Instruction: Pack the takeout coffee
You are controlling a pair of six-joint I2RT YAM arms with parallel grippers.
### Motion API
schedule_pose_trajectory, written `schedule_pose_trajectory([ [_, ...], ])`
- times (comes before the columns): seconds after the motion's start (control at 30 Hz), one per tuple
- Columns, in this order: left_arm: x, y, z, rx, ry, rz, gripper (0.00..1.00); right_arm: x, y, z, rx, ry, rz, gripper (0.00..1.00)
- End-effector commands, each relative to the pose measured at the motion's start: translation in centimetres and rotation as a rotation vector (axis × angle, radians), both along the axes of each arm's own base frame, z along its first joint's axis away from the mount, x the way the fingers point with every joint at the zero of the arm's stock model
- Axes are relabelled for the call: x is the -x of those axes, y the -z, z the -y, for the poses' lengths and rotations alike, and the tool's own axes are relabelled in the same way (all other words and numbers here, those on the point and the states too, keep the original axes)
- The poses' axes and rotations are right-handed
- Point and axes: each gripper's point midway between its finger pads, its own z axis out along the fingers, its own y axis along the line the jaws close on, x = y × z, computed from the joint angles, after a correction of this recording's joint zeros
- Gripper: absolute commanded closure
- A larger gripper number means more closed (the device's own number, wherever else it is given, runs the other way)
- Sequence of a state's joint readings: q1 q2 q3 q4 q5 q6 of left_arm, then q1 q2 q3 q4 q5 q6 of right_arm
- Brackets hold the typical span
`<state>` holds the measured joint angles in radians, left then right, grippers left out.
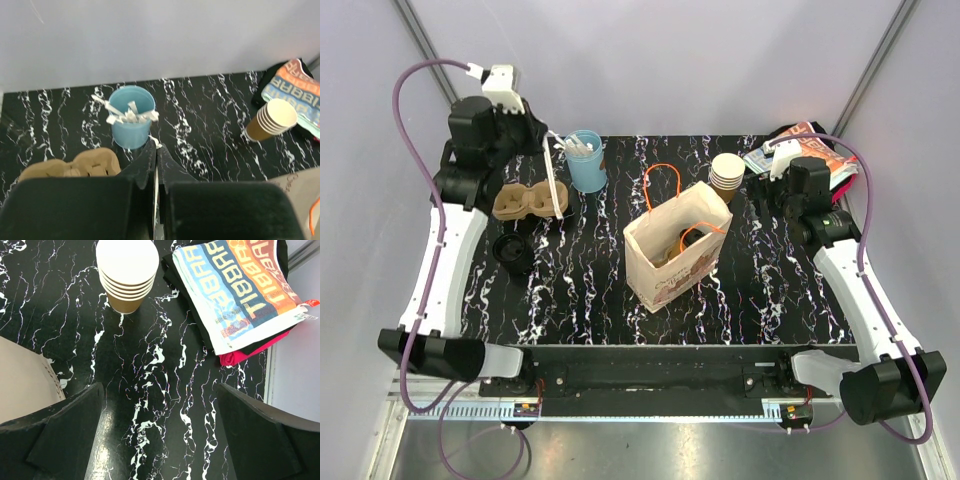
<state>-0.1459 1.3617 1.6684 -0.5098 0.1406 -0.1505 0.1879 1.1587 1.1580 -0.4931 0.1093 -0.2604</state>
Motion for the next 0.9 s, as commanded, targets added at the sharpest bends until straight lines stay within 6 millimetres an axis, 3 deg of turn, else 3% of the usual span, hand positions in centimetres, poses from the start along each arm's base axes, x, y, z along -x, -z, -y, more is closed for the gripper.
schedule_pose_trajectory([
  [0.0, 2.5, -2.8, 1.0, 0.025, 0.086, 0.139, 1.0, -0.2, -1.2, 0.1, -0.01, -0.013, 0.055, 0.0],
  [0.3, 6.2, -5.5, 2.1, -0.105, 0.236, 0.273, 1.0, -0.5, -0.5, -0.2, -0.017, -0.031, 0.027, 0.0],
  [0.5, 7.6, -7.1, 3.9, -0.179, 0.315, 0.291, 1.0, -0.5, -0.3, -0.1, -0.004, -0.033, 0.024, 0.0],
  [0.8, 12.3, -7.3, 10.9, -0.312, 0.664, 0.402, 1.0, -0.9, 0.4, 0.1, 0.024, -0.029, 0.005, 0.0],
  [0.87, 12.4, -7.0, 11.5, -0.361, 0.71, 0.411, 1.0, -0.9, 0.6, 0.2, 0.03, -0.026, -0.004, 0.0],
])
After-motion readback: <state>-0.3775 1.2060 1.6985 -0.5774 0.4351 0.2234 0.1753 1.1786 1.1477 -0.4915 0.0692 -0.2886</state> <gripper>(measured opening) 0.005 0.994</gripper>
